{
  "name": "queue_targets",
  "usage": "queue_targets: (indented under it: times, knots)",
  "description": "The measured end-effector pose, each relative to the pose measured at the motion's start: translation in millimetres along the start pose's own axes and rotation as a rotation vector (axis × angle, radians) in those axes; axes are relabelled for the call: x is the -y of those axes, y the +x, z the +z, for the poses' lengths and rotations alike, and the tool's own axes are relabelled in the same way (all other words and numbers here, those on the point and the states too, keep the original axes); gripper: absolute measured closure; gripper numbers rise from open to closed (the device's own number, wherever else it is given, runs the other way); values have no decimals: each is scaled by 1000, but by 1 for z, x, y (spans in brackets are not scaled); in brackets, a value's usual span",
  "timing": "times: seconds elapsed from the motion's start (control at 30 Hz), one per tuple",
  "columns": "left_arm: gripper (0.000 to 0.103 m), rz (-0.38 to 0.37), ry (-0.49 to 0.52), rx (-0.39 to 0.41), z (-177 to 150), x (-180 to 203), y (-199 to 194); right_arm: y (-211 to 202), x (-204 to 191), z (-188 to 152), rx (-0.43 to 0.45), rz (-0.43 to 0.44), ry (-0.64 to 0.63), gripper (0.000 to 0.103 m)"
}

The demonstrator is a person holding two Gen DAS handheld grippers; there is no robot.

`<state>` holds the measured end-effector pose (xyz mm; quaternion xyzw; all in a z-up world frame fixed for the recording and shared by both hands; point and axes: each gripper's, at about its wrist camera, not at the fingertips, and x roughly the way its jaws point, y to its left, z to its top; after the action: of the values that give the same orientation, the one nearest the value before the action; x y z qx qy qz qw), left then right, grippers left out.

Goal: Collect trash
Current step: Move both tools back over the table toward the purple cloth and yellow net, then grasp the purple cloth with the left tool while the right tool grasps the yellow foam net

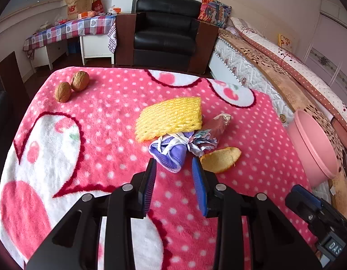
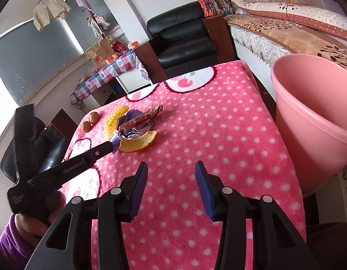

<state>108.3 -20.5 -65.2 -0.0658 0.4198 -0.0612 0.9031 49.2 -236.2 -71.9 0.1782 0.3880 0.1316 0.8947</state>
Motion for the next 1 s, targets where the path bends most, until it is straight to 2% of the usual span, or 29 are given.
queue_targets:
  times: [0.1,0.17,0.2,0.27,0.47,0.63,0.73,0.83,1.0]
  knots:
    - [70,24,-2,-9,3,2,12,0,1,0,0,7,3,60]
    - [80,39,-6,-6,3,2,17,1,1,1,-5,8,6,60]
    - [81,35,-10,-11,3,1,19,2,1,0,-7,9,8,60]
    - [89,23,-5,-3,1,1,16,3,1,0,-12,8,11,60]
    - [90,-27,-21,8,-11,-8,-11,13,0,1,-58,-15,7,59]
    - [90,-57,-59,-27,-35,-26,-32,21,-3,2,-99,-46,-14,59]
    - [90,-66,-69,-45,-49,-38,-43,20,-15,1,-88,-66,-64,59]
    - [90,-84,-66,-55,-59,-44,-49,19,-26,4,-72,-24,-62,59]
    - [90,-116,-60,-65,-69,-50,-58,24,-62,10,-96,61,-108,59]
